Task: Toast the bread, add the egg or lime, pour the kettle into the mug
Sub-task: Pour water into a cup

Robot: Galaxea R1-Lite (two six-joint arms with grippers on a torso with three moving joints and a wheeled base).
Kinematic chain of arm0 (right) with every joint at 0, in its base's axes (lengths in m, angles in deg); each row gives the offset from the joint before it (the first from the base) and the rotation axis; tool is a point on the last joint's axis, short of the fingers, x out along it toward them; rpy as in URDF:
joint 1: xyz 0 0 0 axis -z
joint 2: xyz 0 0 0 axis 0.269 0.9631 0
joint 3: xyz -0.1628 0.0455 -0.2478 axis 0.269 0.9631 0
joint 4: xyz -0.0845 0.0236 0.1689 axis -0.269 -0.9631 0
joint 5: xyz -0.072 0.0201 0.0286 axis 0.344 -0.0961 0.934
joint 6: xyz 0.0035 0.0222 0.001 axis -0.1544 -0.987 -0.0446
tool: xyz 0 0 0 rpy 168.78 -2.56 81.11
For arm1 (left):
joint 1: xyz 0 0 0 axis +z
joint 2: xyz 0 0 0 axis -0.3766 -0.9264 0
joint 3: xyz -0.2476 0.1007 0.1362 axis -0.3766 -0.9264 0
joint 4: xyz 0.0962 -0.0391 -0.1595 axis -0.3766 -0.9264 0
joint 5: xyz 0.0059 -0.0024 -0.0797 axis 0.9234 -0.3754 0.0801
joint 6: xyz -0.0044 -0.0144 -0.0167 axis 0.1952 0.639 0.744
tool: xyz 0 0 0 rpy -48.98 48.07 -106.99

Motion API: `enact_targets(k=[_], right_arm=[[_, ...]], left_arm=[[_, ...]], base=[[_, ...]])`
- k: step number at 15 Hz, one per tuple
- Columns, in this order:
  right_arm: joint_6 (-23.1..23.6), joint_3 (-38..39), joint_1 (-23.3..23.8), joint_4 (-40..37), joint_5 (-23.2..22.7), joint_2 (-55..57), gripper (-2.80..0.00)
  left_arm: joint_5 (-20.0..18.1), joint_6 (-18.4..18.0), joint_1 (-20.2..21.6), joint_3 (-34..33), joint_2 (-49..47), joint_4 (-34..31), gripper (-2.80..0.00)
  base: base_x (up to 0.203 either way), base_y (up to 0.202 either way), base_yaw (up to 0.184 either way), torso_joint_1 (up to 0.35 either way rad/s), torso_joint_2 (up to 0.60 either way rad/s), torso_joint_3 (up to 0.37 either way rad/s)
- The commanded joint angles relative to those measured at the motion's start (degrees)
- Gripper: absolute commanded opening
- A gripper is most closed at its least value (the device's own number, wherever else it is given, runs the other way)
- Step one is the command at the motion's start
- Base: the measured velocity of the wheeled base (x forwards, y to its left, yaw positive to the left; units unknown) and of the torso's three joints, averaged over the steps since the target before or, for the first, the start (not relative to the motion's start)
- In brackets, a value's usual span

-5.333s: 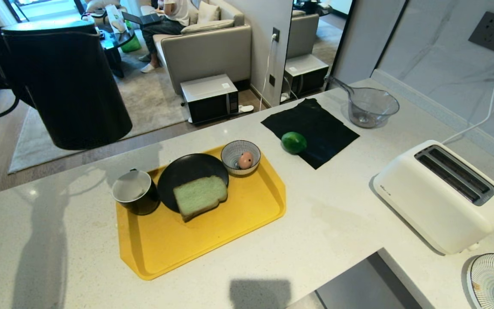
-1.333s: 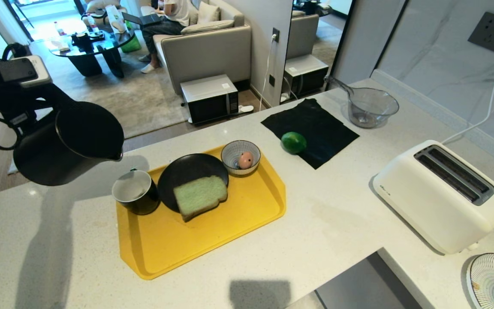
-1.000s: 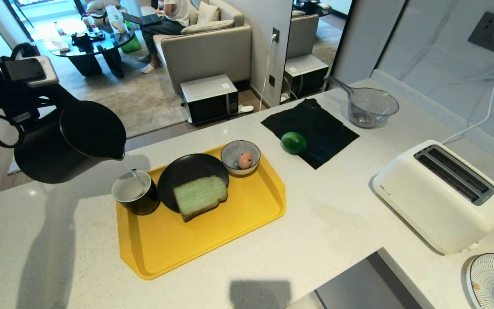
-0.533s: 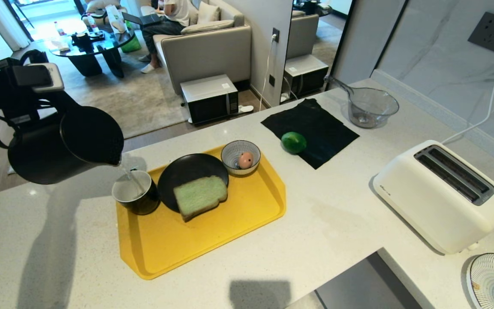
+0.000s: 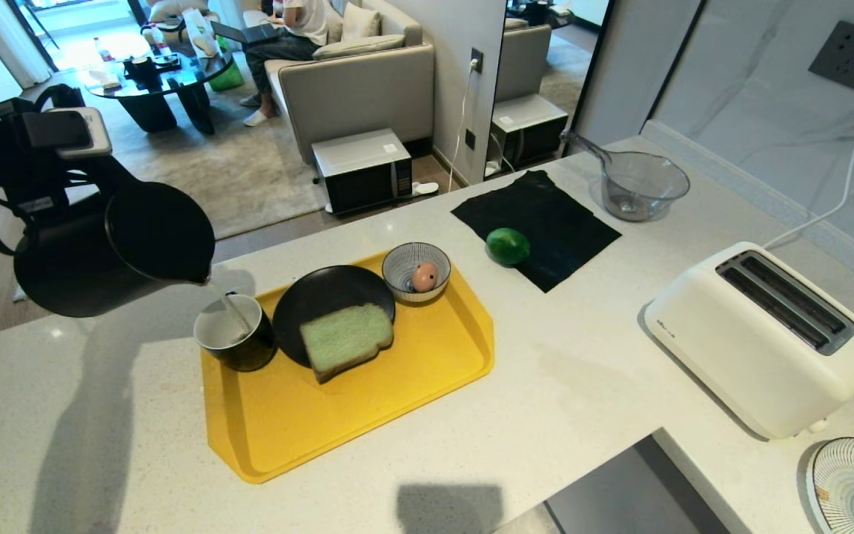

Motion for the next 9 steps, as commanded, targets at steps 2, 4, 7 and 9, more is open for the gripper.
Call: enact_targets(k=[2, 4, 7, 9], right_arm=[[0.04, 0.02, -0.07, -0.01, 0.02, 0.0, -2.8], [0.05, 0.01, -0.06, -0.01, 0.02, 0.01, -2.8], [0.04, 0.01, -0.03, -0.01, 0.02, 0.0, -2.8], [0.07, -0.02, -0.04, -0.01, 0.05, 0.0, -2.8]], left_arm=[[-0.05, -0.5, -0.32, 0.01, 0.27, -0.53, -2.8], [0.22, -0.59, -0.32, 0.01, 0.27, -0.62, -2.8], [0.31, -0.59, -0.41, 0.01, 0.45, -0.97, -2.8], [0.57, -0.59, -0.41, 0.01, 0.45, -0.97, -2.8]], base=[[0.0, 0.0, 0.0, 0.0, 0.0, 0.0], [0.0, 0.0, 0.0, 0.0, 0.0, 0.0], [0.0, 0.0, 0.0, 0.0, 0.0, 0.0], [0.0, 0.0, 0.0, 0.0, 0.0, 0.0]])
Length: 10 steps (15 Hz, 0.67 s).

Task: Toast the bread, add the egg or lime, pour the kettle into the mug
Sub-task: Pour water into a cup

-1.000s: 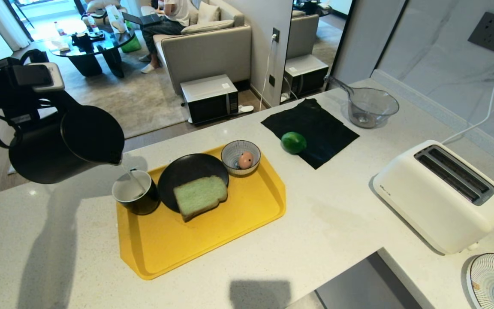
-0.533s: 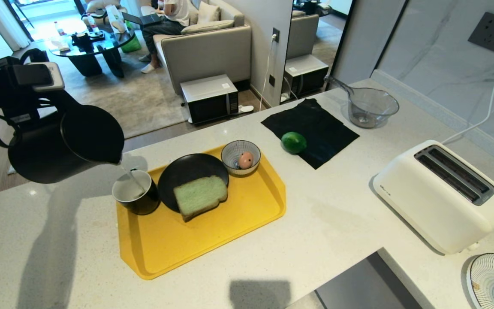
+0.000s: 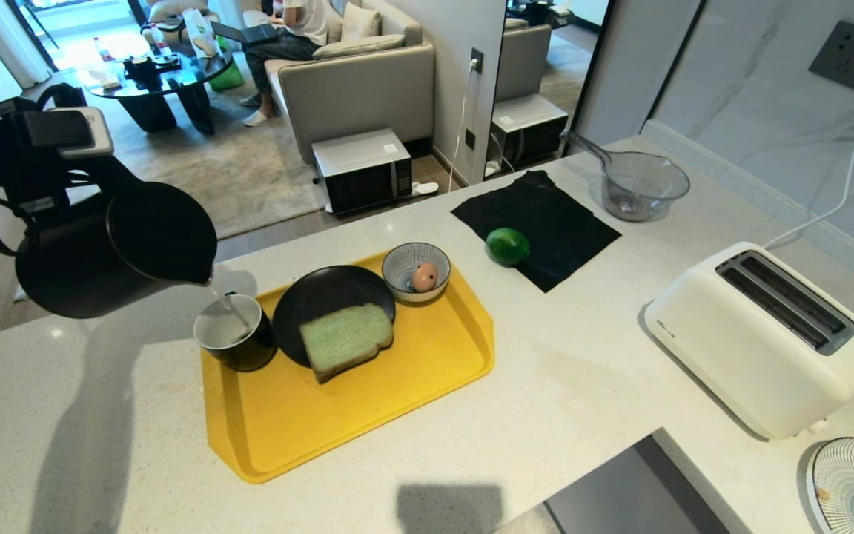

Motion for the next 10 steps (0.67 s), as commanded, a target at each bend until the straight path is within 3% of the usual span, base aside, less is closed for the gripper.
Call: enact_targets(k=[1, 10], right_arm=[[0.04, -0.02, -0.02, -0.02, 0.0, 0.0, -2.8], [0.04, 0.04, 0.02, -0.02, 0.0, 0.0, -2.8]], left_arm=[[0.25, -0.46, 0.03, -0.1, 0.12, -0.09, -2.8], [0.95, -1.07, -0.31, -0.19, 0.47, -0.78, -2.8]], base=[[0.0, 0.0, 0.0, 0.0, 0.0, 0.0], [0.0, 0.0, 0.0, 0.0, 0.0, 0.0]])
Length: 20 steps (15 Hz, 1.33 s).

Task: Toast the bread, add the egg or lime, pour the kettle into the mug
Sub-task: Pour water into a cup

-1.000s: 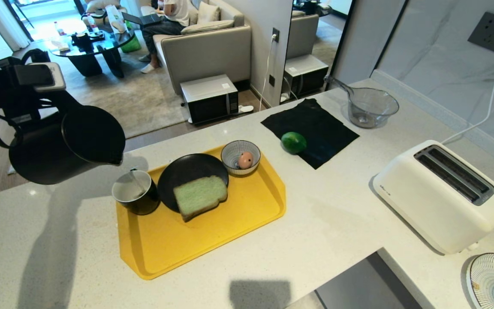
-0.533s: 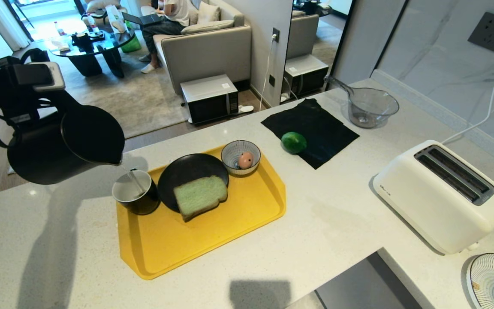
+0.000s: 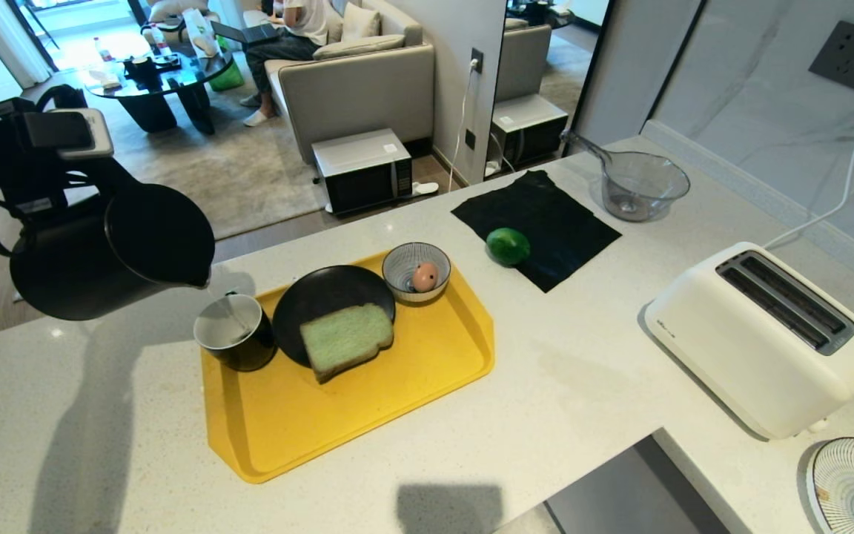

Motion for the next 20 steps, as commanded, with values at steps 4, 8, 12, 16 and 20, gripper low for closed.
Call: enact_targets(k=[4, 8, 12, 16, 20], right_arm=[[0.11, 0.06, -0.04, -0.01, -0.02, 0.0, -2.8], [0.07, -0.02, 0.03, -0.01, -0.02, 0.0, -2.8], [0.04, 0.0, -0.04, -0.01, -0.02, 0.0, -2.8], [0.04, 0.02, -0.04, -0.01, -0.02, 0.07, -2.8], [0.04, -0.02, -0.04, -0.01, -0.02, 0.03, -2.8]], left_arm=[[0.05, -0.47, -0.03, 0.01, 0.14, -0.21, -2.8], [0.31, -0.54, -0.05, -0.03, 0.06, -0.21, -2.8], [0.58, -0.45, -0.48, -0.08, 0.06, -0.21, -2.8], [1.1, -0.63, -0.48, 0.01, 0.06, -0.21, -2.8], [1.54, -0.63, -0.48, 0.08, -0.03, -0.21, -2.8]], base=[[0.0, 0.0, 0.0, 0.0, 0.0, 0.0], [0.0, 0.0, 0.0, 0.0, 0.0, 0.0], [0.0, 0.0, 0.0, 0.0, 0.0, 0.0], [0.0, 0.0, 0.0, 0.0, 0.0, 0.0], [0.0, 0.0, 0.0, 0.0, 0.0, 0.0]])
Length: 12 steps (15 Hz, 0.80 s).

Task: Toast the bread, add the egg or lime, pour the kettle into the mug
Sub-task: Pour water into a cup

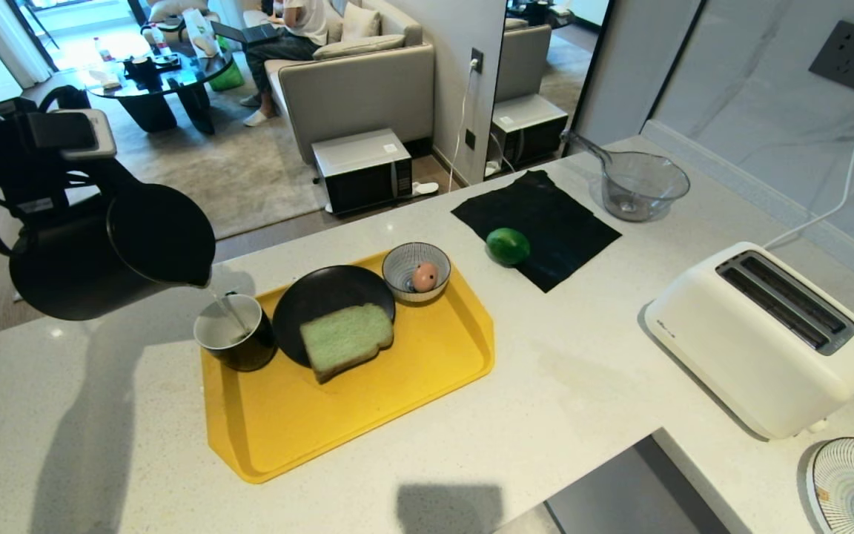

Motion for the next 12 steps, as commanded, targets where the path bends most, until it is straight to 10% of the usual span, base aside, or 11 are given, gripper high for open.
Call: enact_targets(k=[1, 12], right_arm=[[0.04, -0.05, -0.04, -0.01, -0.01, 0.0, -2.8], [0.04, -0.05, -0.04, -0.01, -0.01, 0.0, -2.8]], left_arm=[[0.1, -0.46, 0.03, -0.01, -0.15, -0.12, -2.8], [0.35, -0.37, 0.09, 0.05, -0.23, -0.12, -2.8]], base=[[0.0, 0.0, 0.0, 0.0, 0.0, 0.0], [0.0, 0.0, 0.0, 0.0, 0.0, 0.0]])
